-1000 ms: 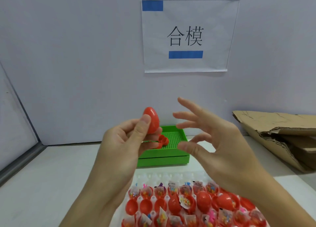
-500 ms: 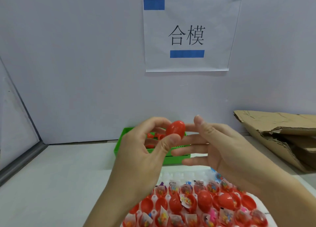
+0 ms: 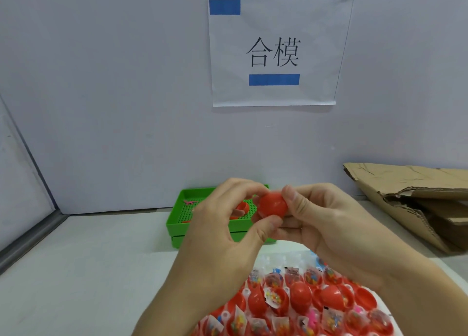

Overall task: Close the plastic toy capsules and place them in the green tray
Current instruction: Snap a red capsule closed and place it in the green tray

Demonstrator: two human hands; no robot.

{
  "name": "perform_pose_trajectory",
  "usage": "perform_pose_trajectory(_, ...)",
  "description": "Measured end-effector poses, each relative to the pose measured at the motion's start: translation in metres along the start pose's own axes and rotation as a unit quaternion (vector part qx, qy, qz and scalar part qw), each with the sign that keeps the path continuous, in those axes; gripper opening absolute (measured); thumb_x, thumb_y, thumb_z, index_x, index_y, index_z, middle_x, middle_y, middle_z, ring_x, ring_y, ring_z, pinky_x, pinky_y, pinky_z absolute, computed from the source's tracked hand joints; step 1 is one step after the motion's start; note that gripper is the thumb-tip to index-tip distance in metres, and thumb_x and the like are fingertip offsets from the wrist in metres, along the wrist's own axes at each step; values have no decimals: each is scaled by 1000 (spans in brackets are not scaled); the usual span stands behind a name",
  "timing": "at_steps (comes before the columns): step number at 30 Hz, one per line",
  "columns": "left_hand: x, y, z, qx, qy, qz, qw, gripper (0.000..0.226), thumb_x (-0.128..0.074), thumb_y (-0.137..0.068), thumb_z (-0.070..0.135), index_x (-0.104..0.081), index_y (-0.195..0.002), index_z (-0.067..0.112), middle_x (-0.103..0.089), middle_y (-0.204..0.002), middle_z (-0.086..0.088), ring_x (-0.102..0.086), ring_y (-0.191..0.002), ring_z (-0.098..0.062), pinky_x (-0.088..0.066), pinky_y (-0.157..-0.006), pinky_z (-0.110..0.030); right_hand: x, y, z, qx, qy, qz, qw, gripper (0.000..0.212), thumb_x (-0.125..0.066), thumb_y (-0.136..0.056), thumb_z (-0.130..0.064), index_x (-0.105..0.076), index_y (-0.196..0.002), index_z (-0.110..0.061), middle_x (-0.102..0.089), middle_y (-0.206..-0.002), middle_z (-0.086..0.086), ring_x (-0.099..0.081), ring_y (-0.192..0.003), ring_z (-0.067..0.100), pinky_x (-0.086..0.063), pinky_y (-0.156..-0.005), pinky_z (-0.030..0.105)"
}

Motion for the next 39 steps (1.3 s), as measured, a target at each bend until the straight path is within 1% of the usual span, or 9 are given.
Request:
perform_pose_trajectory(4, 2, 0, 0, 6, -7, 21, 1000, 34, -70, -75, 42, -65, -107, 36, -63, -106, 23, -59, -108, -3, -53, -88, -30, 0, -1, 0, 2, 6, 2, 1000, 50, -62, -76, -40, -75, -96, 3, -74, -101, 24, -74, -92, 29, -58, -81, 27)
perform_pose_trajectory(8, 4, -1, 2, 5, -8, 42, 999, 26, -68, -73, 32, -70, -99, 32, -63, -105, 25, -61, -103, -1, -52, -87, -27, -4, -1, 2, -7, 6, -9, 1000, 42, -61, -83, -37, -76, -96, 0, -74, -103, 22, -74, -95, 29, -59, -83, 29)
perform_pose_trajectory(10, 5, -1, 3, 5, -9, 51, 999, 24, -67, -73, 28, -70, -97, 30, -64, -104, 25, -60, -102, 0, -50, -86, -22, -3, -2, 4, -13, 1, -9, 1000, 38, -64, -90, -35, -76, -94, 2, -73, -104, 24, -73, -95, 30, -60, -86, 34)
perform_pose_trajectory(14, 6, -1, 7, -13, -28, 63, 998, 24, -65, -75, 18, -70, -97, 26, -64, -103, 23, -60, -103, 1, -47, -84, -13, -3, -2, 5, -22, -27, -11, 999, 42, -62, -86, -35, -75, -96, 4, -70, -108, 30, -71, -97, 34, -55, -95, 46)
perform_pose_trajectory(18, 6, 0, 13, -44, -58, 67, 995, 29, -62, -75, 11, -69, -100, 24, -63, -104, 21, -59, -103, 1, -45, -85, -9, -12, 0, 3, -20, -48, -44, 998, 41, -63, -86, -35, -75, -96, 3, -70, -103, 28, -70, -95, 31, -58, -89, 39)
perform_pose_trajectory(22, 5, 2, 16, -65, -79, 71, 992, 30, -61, -73, 7, -68, -98, 21, -62, -103, 20, -59, -101, 0, -43, -84, -7, -10, -1, 3, -23, -48, -42, 998, 38, -67, -81, -33, -76, -91, 3, -72, -97, 22, -71, -91, 29, -59, -85, 35)
perform_pose_trajectory(26, 5, 2, 14, -61, -67, 77, 993, 28, -63, -73, 11, -69, -98, 22, -64, -98, 20, -59, -97, 2, -43, -82, -5, -9, -2, 2, 8, -31, -30, 999, 38, -66, -81, -33, -76, -91, 2, -73, -93, 20, -72, -88, 29, -59, -86, 39)
perform_pose_trajectory(31, 5, 2, 9, -32, -35, 74, 996, 32, -65, -77, 16, -73, -107, 23, -69, -97, 25, -62, -95, 11, -43, -80, -2, -9, -3, 6, 35, -38, -10, 999, 36, -63, -85, -30, -76, -94, 3, -74, -94, 22, -73, -88, 31, -59, -84, 40)
perform_pose_trajectory(39, 3, 3, 8, -20, -24, 54, 998, 46, -72, -73, 31, -68, -119, 32, -69, -104, 26, -62, -101, 11, -45, -86, -5, -4, -5, 3, 47, -41, 0, 998, 39, -71, -80, -31, -76, -95, 5, -73, -94, 23, -72, -85, 26, -57, -75, 28)
Point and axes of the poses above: each hand's wrist, its own y-axis away from the middle knuckle, its own x-axis out of the back of the hand, z = x × y, the point moved 7 cm from there along -y, towards the middle knuckle
